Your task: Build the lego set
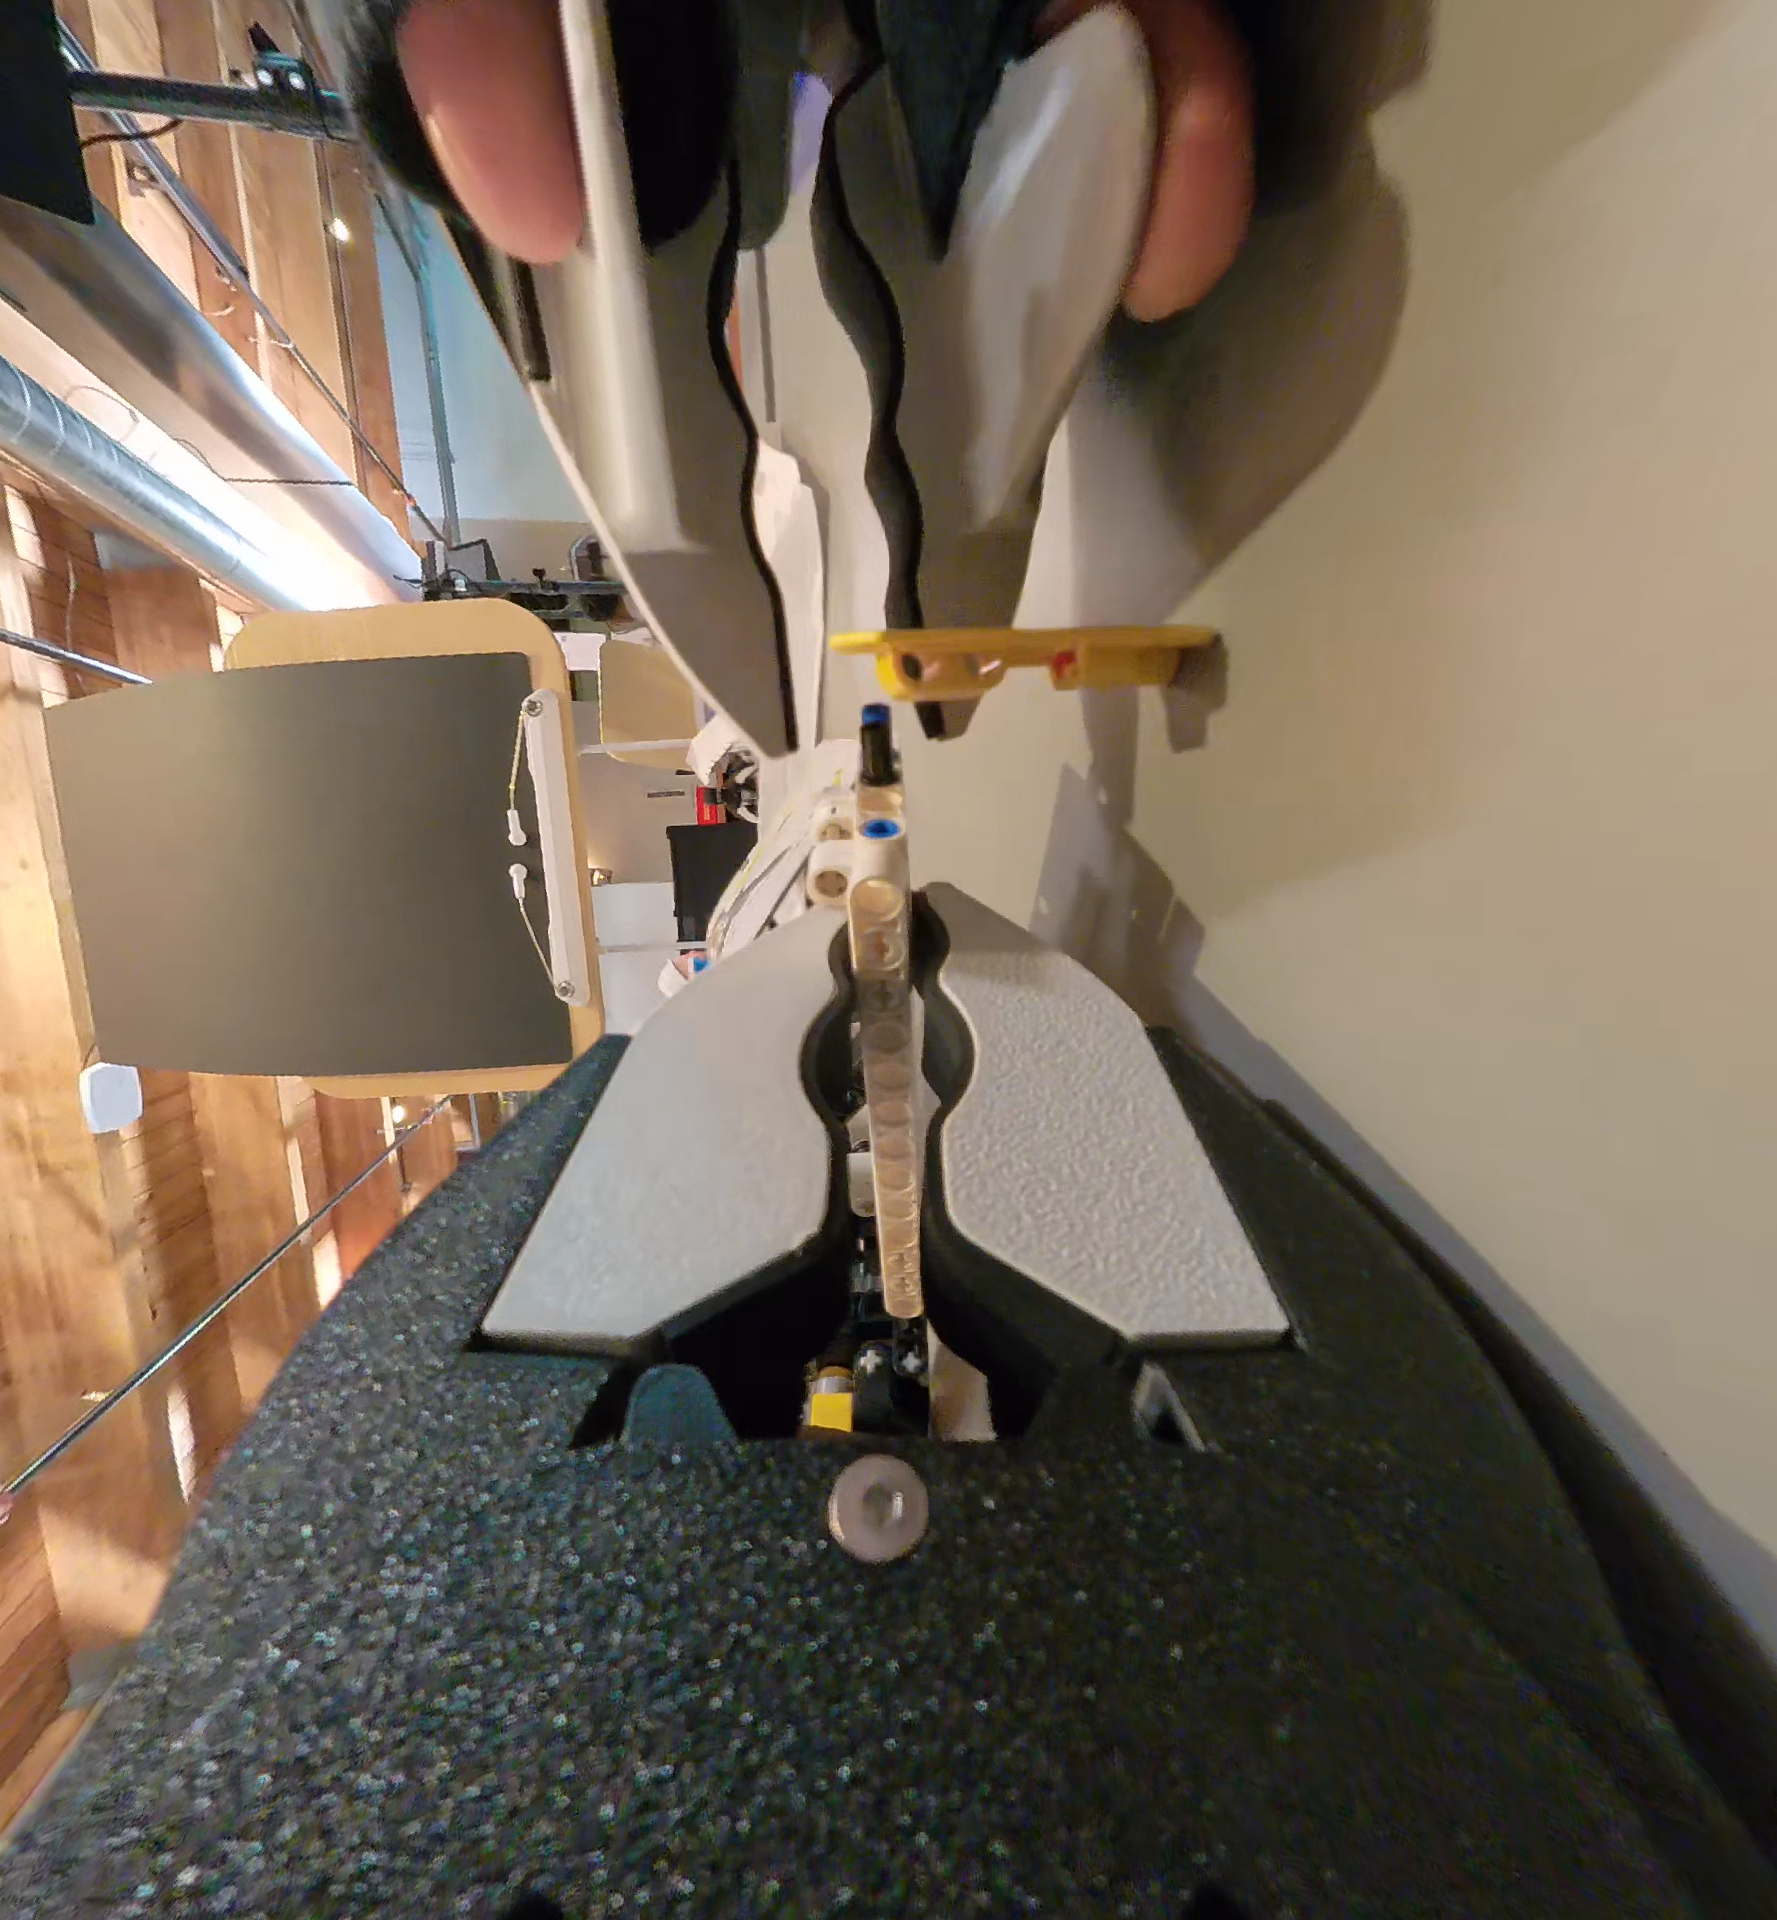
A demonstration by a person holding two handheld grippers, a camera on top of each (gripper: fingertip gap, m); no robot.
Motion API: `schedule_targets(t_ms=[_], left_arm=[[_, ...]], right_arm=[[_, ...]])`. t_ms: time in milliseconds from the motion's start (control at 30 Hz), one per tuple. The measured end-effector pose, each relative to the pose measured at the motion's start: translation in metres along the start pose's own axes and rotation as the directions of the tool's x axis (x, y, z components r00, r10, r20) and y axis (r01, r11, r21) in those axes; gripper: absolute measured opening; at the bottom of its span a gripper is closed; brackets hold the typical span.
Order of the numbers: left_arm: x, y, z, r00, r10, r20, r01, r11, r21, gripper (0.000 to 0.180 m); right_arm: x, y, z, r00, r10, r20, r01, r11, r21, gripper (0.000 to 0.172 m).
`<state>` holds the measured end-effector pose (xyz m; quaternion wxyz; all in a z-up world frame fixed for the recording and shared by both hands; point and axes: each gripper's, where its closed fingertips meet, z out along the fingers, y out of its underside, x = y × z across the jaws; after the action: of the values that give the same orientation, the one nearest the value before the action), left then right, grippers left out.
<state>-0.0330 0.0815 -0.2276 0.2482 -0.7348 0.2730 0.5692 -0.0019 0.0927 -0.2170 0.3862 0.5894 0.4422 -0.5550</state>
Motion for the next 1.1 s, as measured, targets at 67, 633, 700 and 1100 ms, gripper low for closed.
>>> schedule_targets(t_ms=[67, 633, 700, 1100], left_arm=[[0.0, -0.004, 0.001, 1.0, 0.009, -0.001, -0.009, 1.0, 0.001, 0.008], [0.006, -0.005, 0.004, 1.0, 0.008, -0.009, -0.008, 1.0, 0.021, 0.008], [0.005, -0.005, 0.004, 1.0, 0.007, -0.007, -0.007, 1.0, 0.022, 0.008], [-0.006, 0.004, -0.003, 0.999, -0.031, 0.025, 0.03, 0.999, 0.021, 0.008]], right_arm=[[0.002, 0.0, 0.0, 1.0, -0.007, -0.015, 0.007, 1.0, 0.012, 0.017], [0.007, 0.006, -0.034, 0.87, -0.353, -0.343, 0.423, 0.893, 0.152, 0.027], [0.007, 0.016, -0.028, 0.79, -0.438, -0.429, 0.53, 0.84, 0.117, 0.029], [0.016, 0.02, -0.014, 0.394, -0.486, -0.78, 0.754, 0.657, -0.029, 0.043]])
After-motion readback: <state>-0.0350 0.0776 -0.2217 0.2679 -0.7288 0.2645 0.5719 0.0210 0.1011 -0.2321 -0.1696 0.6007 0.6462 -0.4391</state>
